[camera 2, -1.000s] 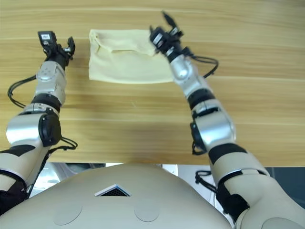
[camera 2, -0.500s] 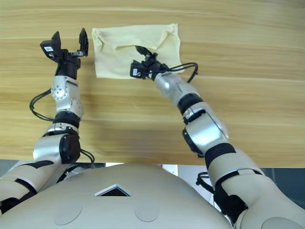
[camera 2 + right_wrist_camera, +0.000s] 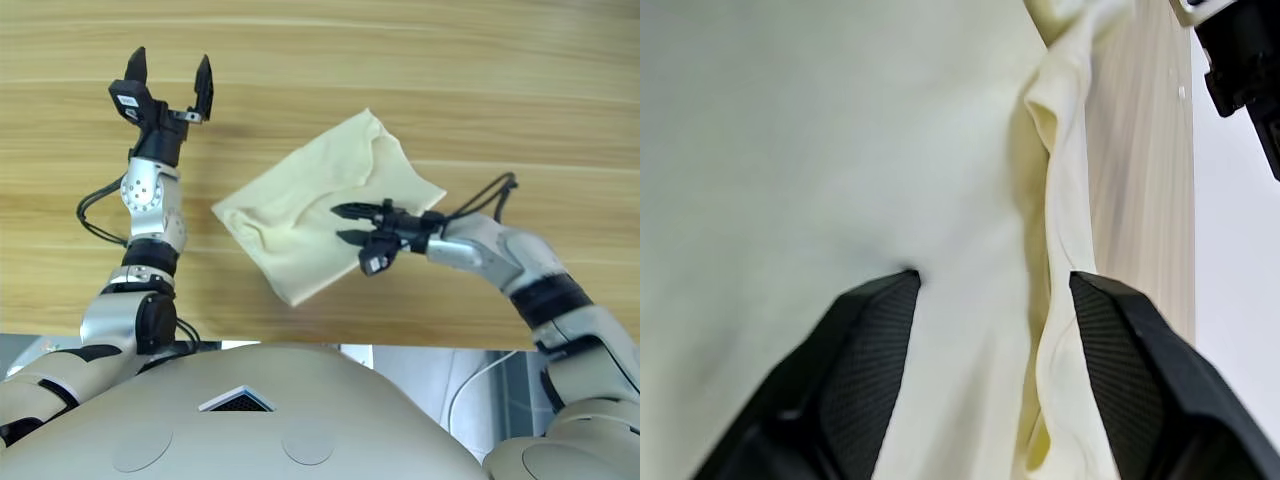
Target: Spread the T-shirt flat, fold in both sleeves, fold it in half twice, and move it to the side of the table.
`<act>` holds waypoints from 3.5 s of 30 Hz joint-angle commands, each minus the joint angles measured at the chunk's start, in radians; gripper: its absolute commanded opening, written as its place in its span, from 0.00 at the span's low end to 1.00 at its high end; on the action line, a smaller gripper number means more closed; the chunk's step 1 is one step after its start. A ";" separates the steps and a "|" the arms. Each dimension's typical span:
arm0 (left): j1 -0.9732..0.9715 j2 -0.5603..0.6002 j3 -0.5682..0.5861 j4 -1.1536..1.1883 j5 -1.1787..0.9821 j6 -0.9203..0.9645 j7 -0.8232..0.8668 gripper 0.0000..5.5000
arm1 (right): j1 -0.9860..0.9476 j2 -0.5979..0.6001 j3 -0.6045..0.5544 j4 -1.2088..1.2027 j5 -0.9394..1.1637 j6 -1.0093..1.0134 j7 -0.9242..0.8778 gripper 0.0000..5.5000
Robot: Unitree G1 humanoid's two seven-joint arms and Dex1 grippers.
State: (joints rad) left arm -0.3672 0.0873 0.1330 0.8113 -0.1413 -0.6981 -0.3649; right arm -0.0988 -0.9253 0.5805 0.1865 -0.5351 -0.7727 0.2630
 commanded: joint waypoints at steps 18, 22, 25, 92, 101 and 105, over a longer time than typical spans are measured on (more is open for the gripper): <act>0.641 0.360 -0.347 -0.671 0.305 -0.249 -0.163 0.98 | -0.294 0.624 -0.535 0.672 0.729 0.250 -0.225 0.51; 0.654 0.424 -0.370 -0.698 0.385 -0.243 -0.180 0.98 | -0.357 0.652 -0.544 0.806 0.656 0.251 -0.241 0.51; 0.611 0.421 -0.395 -0.704 0.433 -0.214 -0.173 0.98 | -0.387 0.666 -0.552 0.852 0.619 0.237 -0.237 0.51; 0.365 0.199 -0.116 -0.471 0.236 0.116 0.279 0.98 | 0.017 0.219 -0.419 0.223 0.030 0.191 0.015 0.51; 0.360 0.162 -0.138 -0.465 0.257 0.101 0.278 0.98 | -0.157 0.291 -0.315 0.433 -0.043 0.156 -0.066 0.51; 0.360 0.149 -0.157 -0.468 0.266 0.098 0.268 0.98 | -0.219 0.333 -0.267 0.500 -0.066 0.142 -0.091 0.51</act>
State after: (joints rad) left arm -0.0013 0.2421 -0.0121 0.3420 0.1152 -0.5935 -0.0906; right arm -0.2838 -0.6094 0.2880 0.6584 -0.5815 -0.6206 0.1769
